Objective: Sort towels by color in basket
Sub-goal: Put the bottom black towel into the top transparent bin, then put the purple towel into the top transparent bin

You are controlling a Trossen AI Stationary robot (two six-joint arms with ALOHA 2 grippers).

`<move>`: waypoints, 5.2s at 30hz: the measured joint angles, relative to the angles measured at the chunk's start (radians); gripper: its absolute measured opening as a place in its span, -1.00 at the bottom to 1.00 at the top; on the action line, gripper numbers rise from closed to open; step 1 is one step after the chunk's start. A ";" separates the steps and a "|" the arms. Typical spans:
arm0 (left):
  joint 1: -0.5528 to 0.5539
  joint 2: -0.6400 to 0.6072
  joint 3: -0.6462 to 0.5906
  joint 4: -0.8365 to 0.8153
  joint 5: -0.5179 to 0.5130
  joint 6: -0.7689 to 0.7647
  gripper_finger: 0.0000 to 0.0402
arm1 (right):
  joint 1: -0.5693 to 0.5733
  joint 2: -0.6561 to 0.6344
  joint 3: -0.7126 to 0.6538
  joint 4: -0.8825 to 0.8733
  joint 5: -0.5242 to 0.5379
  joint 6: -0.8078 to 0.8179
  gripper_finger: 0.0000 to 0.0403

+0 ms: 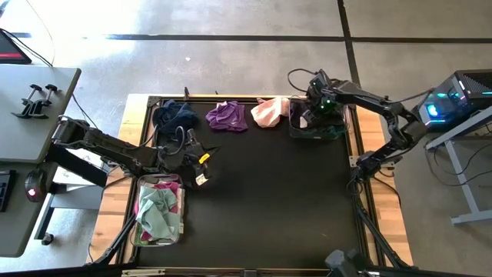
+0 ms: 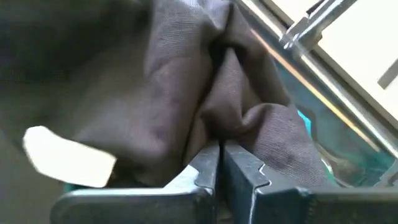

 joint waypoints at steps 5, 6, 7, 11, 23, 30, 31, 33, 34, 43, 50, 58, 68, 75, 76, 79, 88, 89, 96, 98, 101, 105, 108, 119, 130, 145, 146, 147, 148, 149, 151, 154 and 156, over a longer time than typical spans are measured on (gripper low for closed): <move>0.000 0.000 0.000 -0.013 0.000 -0.001 -1.00 | 0.018 0.077 0.000 -0.002 0.013 0.017 -0.82; 0.000 0.000 0.000 -0.017 0.000 -0.001 -1.00 | 0.020 0.093 0.000 -0.001 0.013 0.017 -0.79; 0.000 0.000 0.000 -0.019 0.000 -0.001 -1.00 | 0.023 0.108 0.000 -0.001 0.013 0.015 -0.76; 0.000 0.000 0.000 -0.024 0.000 -0.016 -1.00 | 0.021 0.133 0.000 -0.001 -0.017 -0.022 -0.63; 0.000 0.000 0.000 -0.025 0.000 -0.024 -1.00 | -0.008 -0.013 0.140 -0.237 -0.018 0.050 -0.44; 0.000 0.000 0.000 -0.025 0.000 -0.024 -1.00 | 0.052 -0.084 0.060 0.003 -0.022 0.047 -0.44; 0.000 0.000 0.000 -0.025 0.000 -0.026 -1.00 | 0.062 -0.084 0.028 0.063 -0.022 0.054 -0.44; 0.000 0.000 0.000 -0.025 0.000 -0.027 -1.00 | 0.084 -0.083 -0.055 0.200 -0.022 0.059 -0.44; 0.000 0.000 0.000 -0.025 0.000 -0.029 -1.00 | 0.094 -0.083 -0.103 0.281 -0.022 0.061 -0.44; 0.001 0.000 0.000 -0.027 0.000 -0.034 -1.00 | 0.114 -0.083 -0.364 0.582 -0.013 0.154 -0.44; 0.001 0.000 0.000 -0.021 -0.004 -0.042 -1.00 | 0.128 -0.138 -0.291 0.488 0.015 0.121 -0.44; 0.001 0.000 0.000 -0.021 -0.004 -0.050 -1.00 | 0.157 -0.263 -0.030 -0.054 0.146 0.185 -0.45; 0.001 0.000 0.000 -0.024 -0.004 -0.050 -1.00 | 0.124 -0.242 -0.096 -0.160 0.288 0.278 -0.73; 0.001 0.000 0.000 -0.029 -0.004 -0.050 -1.00 | 0.121 -0.116 -0.195 -0.091 0.297 0.159 -0.82; 0.001 0.000 0.000 -0.029 -0.004 -0.051 -1.00 | 0.121 -0.105 -0.195 -0.083 0.297 0.134 -0.81; 0.001 0.000 0.000 -0.029 -0.004 -0.074 -1.00 | 0.129 -0.107 -0.182 -0.085 0.300 0.077 -0.75; -0.014 0.000 0.000 -0.012 -0.004 -0.105 -1.00 | 0.146 -0.361 -0.140 0.010 0.325 0.086 -0.43; -0.013 0.000 0.000 -0.013 -0.004 -0.105 -1.00 | 0.157 -0.398 -0.150 0.042 0.308 0.096 -0.41; 0.003 0.000 0.000 -0.013 -0.005 -0.107 -1.00 | 0.309 -0.602 -0.365 0.466 0.054 0.123 -0.40; 0.007 0.000 0.000 -0.013 -0.005 -0.117 -1.00 | 0.374 -0.622 -0.462 0.608 0.005 0.166 -0.40; 0.013 0.000 0.000 -0.012 -0.005 -0.121 -1.00 | 0.487 -0.607 -0.600 0.842 -0.020 0.228 -0.40; 0.035 0.000 0.000 0.012 -0.005 -0.122 -1.00 | 0.643 -0.529 -0.743 1.194 0.030 0.261 -0.40; 0.045 0.000 0.000 0.045 -0.005 -0.125 -1.00 | 0.729 -0.461 -0.794 1.367 0.085 0.249 -0.40; 0.080 0.001 0.000 0.060 -0.004 -0.175 -1.00 | 0.798 -0.264 -0.745 1.435 0.062 0.103 -0.40; 0.080 0.067 0.000 0.101 0.006 -0.209 -1.00 | 0.804 -0.065 -0.644 1.517 -0.124 0.106 -0.40; 0.080 0.213 0.000 0.247 0.003 -0.180 -1.00 | 0.811 0.151 -0.506 1.493 -0.118 0.151 -0.15; 0.080 0.219 0.000 0.247 0.003 -0.180 -1.00 | 0.811 0.163 -0.500 1.491 -0.118 0.151 -0.11; 0.080 0.226 0.000 0.258 0.003 -0.179 -1.00 | 0.811 0.173 -0.494 1.486 -0.118 0.151 -0.06; 0.080 0.235 0.000 0.277 0.003 -0.176 -1.00 | 0.811 0.182 -0.491 1.484 -0.118 0.151 -0.01; 0.080 0.241 0.000 0.284 0.003 -0.174 -1.00 | 0.811 0.190 -0.487 1.484 -0.118 0.154 0.03; 0.080 0.252 0.000 0.298 0.003 -0.174 -1.00 | 0.811 0.200 -0.479 1.484 -0.118 0.156 0.10; 0.080 0.267 0.000 0.327 0.003 -0.173 -1.00 | 0.811 0.206 -0.470 1.459 -0.118 0.156 0.15; 0.080 0.277 0.000 0.341 0.012 -0.174 -1.00 | 0.811 0.206 -0.470 1.455 -0.118 0.156 0.16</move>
